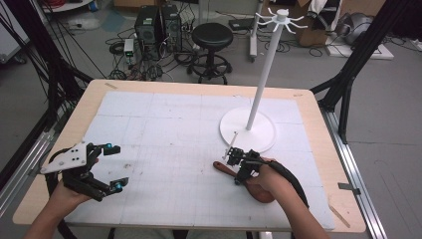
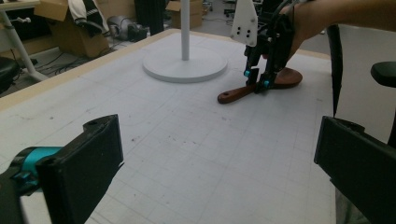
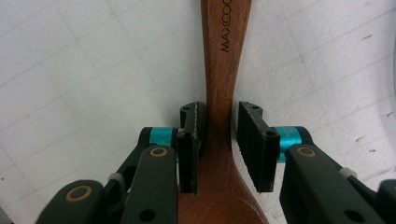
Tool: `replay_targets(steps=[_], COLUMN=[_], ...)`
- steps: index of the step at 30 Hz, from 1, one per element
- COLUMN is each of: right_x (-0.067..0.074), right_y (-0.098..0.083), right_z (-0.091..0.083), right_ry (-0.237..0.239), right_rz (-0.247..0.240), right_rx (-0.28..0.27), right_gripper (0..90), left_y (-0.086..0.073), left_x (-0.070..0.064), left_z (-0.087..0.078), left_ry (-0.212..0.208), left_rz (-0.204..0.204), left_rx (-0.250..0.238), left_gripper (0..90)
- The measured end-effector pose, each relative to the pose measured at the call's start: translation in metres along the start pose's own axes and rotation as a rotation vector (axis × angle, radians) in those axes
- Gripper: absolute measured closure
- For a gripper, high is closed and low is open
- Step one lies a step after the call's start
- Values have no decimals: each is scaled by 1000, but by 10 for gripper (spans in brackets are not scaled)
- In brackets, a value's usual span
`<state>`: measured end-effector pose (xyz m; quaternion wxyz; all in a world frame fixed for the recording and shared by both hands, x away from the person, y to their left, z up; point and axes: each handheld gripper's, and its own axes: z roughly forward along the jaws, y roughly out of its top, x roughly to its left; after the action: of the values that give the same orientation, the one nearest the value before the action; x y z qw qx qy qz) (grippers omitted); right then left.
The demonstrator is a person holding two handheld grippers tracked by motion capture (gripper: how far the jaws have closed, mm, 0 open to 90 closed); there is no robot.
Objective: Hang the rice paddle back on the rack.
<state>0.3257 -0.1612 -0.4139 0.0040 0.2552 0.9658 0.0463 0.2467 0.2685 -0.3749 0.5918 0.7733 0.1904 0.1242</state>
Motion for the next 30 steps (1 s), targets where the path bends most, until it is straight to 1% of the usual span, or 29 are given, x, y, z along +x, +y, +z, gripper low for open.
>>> replay_targets(steps=[3,5,6,7,9,12,13,15,17,19,20,22,26,28,30], right_x=[-1,0,-1,-2,-1,-3,-2,-2,-2,-3,0,0,0,0,-1], right_y=[-1,-2,-3,-4,-4,-4,-4,-4,-4,-4,-3,-5,-7,-7,-7], right_z=[0,0,0,0,0,0,1,0,0,0,0,0,0,0,0], right_ry=[1,8,9,10,16,23,26,26,25,10,14,1,3,-1,-3], right_rz=[-15,0,-1,-12,6,-4,3,-3,-2,-24,-1,-21,-26,-29,-42], right_rx=[-10,-20,-23,-29,-32,-33,-35,-30,-30,-25,-30,-37,-54,-51,-53], right_gripper=[705,718,720,722,726,740,741,744,747,750,752,754,757,758,760], left_y=[0,0,0,0,0,0,0,0,0,0,0,0,0,0,0], left_x=[0,0,0,0,0,-1,-1,-1,-1,-1,-1,-1,-1,-1,-1], left_z=[0,0,0,0,1,0,0,0,0,0,0,0,0,0,0], left_ry=[-1,-1,-1,-1,-1,-1,-1,-1,-2,-2,-3,-4,-2,-2,-2], left_rz=[1,2,2,2,1,0,-1,0,0,-1,-1,0,-2,-1,-2], left_rx=[0,0,0,1,0,0,0,-1,-2,-2,-2,-3,1,3,-1], left_gripper=[18,17,18,17,17,17,17,17,17,17,18,18,17,18,18])
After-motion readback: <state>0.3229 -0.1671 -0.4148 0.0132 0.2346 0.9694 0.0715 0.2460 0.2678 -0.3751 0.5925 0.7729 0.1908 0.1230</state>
